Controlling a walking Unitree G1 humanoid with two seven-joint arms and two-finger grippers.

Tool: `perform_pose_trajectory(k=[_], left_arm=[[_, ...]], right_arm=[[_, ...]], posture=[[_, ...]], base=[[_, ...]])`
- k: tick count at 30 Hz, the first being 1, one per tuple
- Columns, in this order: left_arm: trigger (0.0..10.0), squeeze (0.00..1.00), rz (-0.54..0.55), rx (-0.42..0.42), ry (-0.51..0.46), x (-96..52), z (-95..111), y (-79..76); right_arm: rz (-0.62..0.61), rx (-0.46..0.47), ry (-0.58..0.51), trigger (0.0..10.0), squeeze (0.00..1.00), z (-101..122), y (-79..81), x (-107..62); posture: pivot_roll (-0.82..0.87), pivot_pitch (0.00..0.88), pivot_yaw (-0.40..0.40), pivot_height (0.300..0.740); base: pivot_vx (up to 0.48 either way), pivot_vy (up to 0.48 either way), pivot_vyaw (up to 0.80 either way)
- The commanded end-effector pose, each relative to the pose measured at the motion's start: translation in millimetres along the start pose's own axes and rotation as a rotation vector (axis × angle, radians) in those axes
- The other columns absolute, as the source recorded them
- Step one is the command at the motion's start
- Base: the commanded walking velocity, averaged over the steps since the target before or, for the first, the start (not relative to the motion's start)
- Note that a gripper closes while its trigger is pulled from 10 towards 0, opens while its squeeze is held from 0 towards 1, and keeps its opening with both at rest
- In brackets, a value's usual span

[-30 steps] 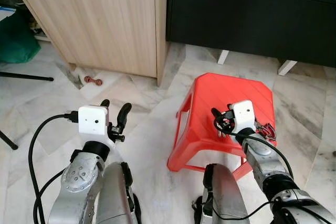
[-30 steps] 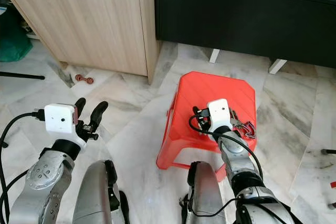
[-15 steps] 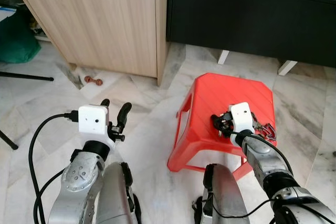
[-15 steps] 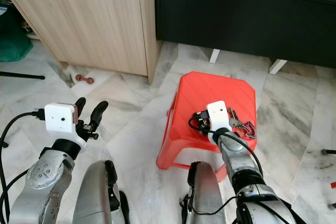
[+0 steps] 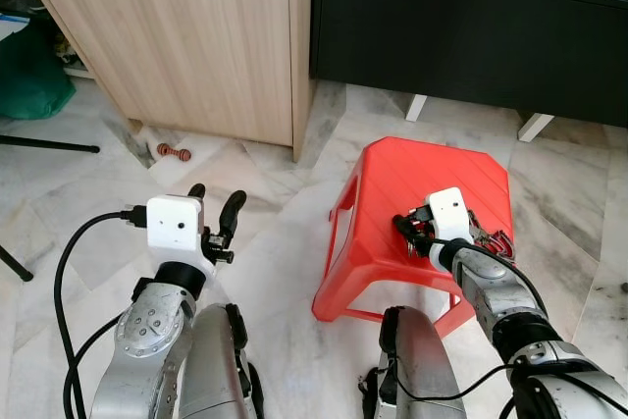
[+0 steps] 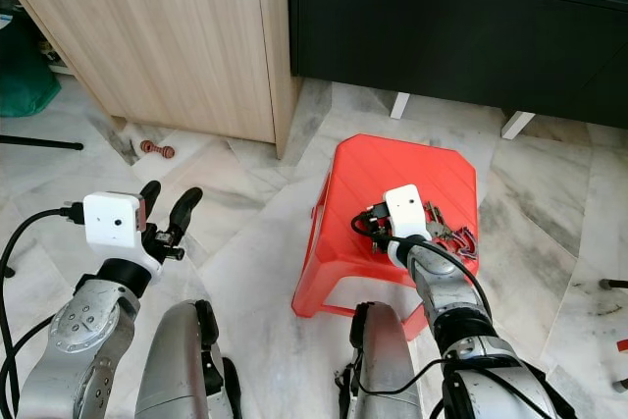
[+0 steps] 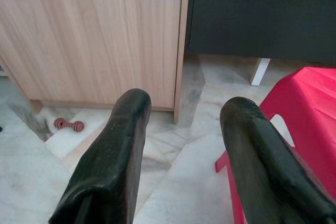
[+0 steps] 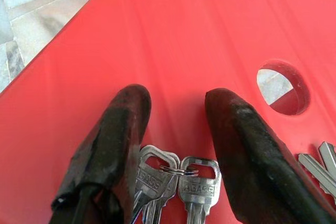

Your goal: Hang keys on a hook

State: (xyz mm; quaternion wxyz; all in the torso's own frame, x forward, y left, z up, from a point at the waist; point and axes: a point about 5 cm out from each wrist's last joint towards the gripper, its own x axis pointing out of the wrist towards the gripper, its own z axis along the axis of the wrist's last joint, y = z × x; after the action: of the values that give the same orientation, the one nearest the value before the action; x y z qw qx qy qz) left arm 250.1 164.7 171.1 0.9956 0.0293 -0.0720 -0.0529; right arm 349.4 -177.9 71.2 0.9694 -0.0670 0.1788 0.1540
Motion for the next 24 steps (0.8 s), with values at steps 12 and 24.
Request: perform_pose_trajectory(k=[12,24], left_arm=[[10.0,0.0,0.009,0.009,0.03,5.7,-14,3.7],[10.0,0.0,0.027,0.019,0.03,22.0,-26,13.4]], right_arm=[[-0.14,0.08,-0.133,10.0,0.0,-5,-0.5,-3.8],[-0.171,0.074,-0.384,10.0,0.0,-34,25.0,-67.0]], posture=[[0.0,0.19,-0.065,0.568],[0.0,0.083,-0.041,0.568]], base=[[0.0,0.0,0.0],[0.0,0.0,0.0]])
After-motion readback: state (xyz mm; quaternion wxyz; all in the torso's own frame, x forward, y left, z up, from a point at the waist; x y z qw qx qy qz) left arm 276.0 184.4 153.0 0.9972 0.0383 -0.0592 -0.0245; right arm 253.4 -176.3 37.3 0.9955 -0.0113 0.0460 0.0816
